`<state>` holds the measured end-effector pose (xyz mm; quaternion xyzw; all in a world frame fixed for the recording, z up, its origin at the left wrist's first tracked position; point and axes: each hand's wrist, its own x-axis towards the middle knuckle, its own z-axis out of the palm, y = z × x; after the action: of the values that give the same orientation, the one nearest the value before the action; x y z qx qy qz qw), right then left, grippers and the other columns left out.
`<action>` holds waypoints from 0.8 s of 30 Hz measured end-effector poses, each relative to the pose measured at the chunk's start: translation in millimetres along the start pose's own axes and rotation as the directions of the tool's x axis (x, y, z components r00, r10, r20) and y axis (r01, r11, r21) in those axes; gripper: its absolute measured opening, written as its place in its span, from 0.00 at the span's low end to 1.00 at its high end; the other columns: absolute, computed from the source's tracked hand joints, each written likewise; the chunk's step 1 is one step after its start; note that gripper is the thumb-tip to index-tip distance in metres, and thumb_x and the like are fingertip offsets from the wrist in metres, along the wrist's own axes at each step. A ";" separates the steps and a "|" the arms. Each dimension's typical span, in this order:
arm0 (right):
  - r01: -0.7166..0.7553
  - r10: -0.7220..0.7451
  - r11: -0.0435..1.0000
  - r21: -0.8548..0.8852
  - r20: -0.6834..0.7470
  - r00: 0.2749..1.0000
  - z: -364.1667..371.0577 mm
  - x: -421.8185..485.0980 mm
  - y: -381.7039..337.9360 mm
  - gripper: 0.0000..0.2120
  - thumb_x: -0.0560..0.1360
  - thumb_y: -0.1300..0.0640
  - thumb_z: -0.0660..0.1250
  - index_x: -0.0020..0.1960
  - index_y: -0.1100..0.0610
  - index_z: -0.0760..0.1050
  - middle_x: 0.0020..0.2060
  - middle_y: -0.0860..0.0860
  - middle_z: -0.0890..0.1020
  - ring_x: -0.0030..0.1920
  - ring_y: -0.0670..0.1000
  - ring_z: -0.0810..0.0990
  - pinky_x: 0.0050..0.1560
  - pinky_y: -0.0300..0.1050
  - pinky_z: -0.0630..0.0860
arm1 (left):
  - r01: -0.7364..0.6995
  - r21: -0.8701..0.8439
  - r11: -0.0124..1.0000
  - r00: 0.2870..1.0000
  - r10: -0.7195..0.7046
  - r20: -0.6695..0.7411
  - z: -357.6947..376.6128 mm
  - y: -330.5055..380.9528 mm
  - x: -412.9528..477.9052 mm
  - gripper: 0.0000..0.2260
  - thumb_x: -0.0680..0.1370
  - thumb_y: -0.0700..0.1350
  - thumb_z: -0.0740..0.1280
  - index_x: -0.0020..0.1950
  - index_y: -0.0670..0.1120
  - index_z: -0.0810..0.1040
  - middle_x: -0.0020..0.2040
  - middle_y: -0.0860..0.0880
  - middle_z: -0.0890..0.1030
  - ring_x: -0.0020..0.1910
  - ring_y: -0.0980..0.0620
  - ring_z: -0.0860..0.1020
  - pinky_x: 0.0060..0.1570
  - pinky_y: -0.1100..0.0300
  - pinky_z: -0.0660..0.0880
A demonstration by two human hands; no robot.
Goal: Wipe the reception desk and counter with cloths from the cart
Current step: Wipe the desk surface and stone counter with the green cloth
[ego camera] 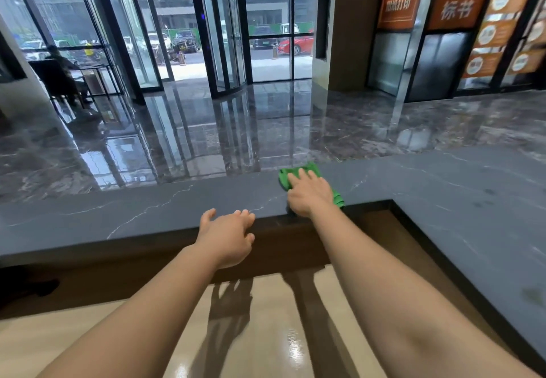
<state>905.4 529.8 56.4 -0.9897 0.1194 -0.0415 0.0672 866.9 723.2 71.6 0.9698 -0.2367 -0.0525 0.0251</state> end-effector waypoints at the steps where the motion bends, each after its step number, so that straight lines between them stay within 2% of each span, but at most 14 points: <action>1: 0.044 -0.044 0.999 0.002 0.005 0.999 2.7 -4.8 -9.9 0.26 0.81 0.56 0.52 0.78 0.52 0.55 0.79 0.53 0.52 0.78 0.55 0.50 0.77 0.55 0.51 | 0.011 0.001 1.000 1.000 -0.011 0.003 0.0 1.2 0.3 0.22 0.83 0.49 0.55 0.78 0.54 0.59 0.78 0.54 0.59 0.76 0.55 0.57 0.74 0.47 0.41; 5: 0.167 -0.168 0.986 0.027 0.028 0.985 7.9 -14.4 -14.9 0.25 0.83 0.54 0.51 0.79 0.49 0.53 0.79 0.51 0.53 0.79 0.52 0.50 0.77 0.52 0.50 | 0.041 0.002 0.999 0.999 -0.041 -0.007 1.1 6.1 -1.1 0.22 0.83 0.49 0.56 0.77 0.54 0.59 0.77 0.54 0.60 0.76 0.55 0.58 0.74 0.47 0.41; 8: 0.182 -0.187 0.981 0.073 0.056 0.981 -1.6 -21.0 12.2 0.24 0.83 0.53 0.50 0.79 0.49 0.54 0.79 0.49 0.54 0.78 0.51 0.52 0.76 0.50 0.52 | 0.047 0.000 0.999 0.999 -0.047 0.000 1.0 5.1 -0.2 0.22 0.83 0.48 0.56 0.78 0.54 0.59 0.77 0.54 0.60 0.76 0.54 0.58 0.74 0.47 0.41; 12: 0.043 -0.043 0.998 0.054 -0.011 0.999 -10.4 -30.8 65.3 0.24 0.83 0.54 0.50 0.79 0.50 0.56 0.79 0.50 0.56 0.78 0.51 0.54 0.76 0.49 0.54 | 0.048 -0.027 0.998 0.999 -0.048 0.003 2.3 0.6 2.0 0.22 0.83 0.48 0.57 0.77 0.54 0.60 0.77 0.55 0.60 0.76 0.54 0.58 0.74 0.47 0.41; 17: -0.135 0.135 0.989 0.056 -0.001 0.991 -20.5 -33.9 117.0 0.23 0.84 0.54 0.49 0.79 0.52 0.56 0.79 0.52 0.56 0.78 0.52 0.54 0.75 0.49 0.54 | 0.042 -0.056 0.998 0.999 -0.042 -0.007 3.9 -1.7 2.2 0.22 0.83 0.47 0.57 0.77 0.54 0.60 0.77 0.55 0.60 0.76 0.54 0.57 0.74 0.47 0.40; 22: -0.226 0.230 0.972 0.068 -0.068 0.971 -10.8 -35.1 101.4 0.23 0.81 0.55 0.50 0.76 0.54 0.60 0.77 0.54 0.59 0.77 0.55 0.56 0.76 0.52 0.53 | 0.033 -0.044 0.998 0.999 -0.034 -0.022 4.4 -1.9 2.1 0.23 0.83 0.47 0.57 0.78 0.54 0.59 0.78 0.55 0.59 0.76 0.54 0.57 0.74 0.47 0.40; 24: -0.247 0.260 0.959 0.139 -0.080 0.962 -5.6 -36.9 84.9 0.24 0.79 0.54 0.51 0.75 0.55 0.61 0.77 0.55 0.59 0.77 0.55 0.55 0.76 0.54 0.51 | 0.022 -0.042 0.999 0.999 -0.024 -0.039 6.2 -2.2 1.5 0.23 0.83 0.47 0.57 0.78 0.54 0.58 0.78 0.54 0.59 0.77 0.54 0.57 0.74 0.47 0.39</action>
<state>849.5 456.3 47.3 -0.9566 0.2455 -0.0883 0.1294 868.5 724.4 65.2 0.9726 -0.2238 -0.0386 0.0494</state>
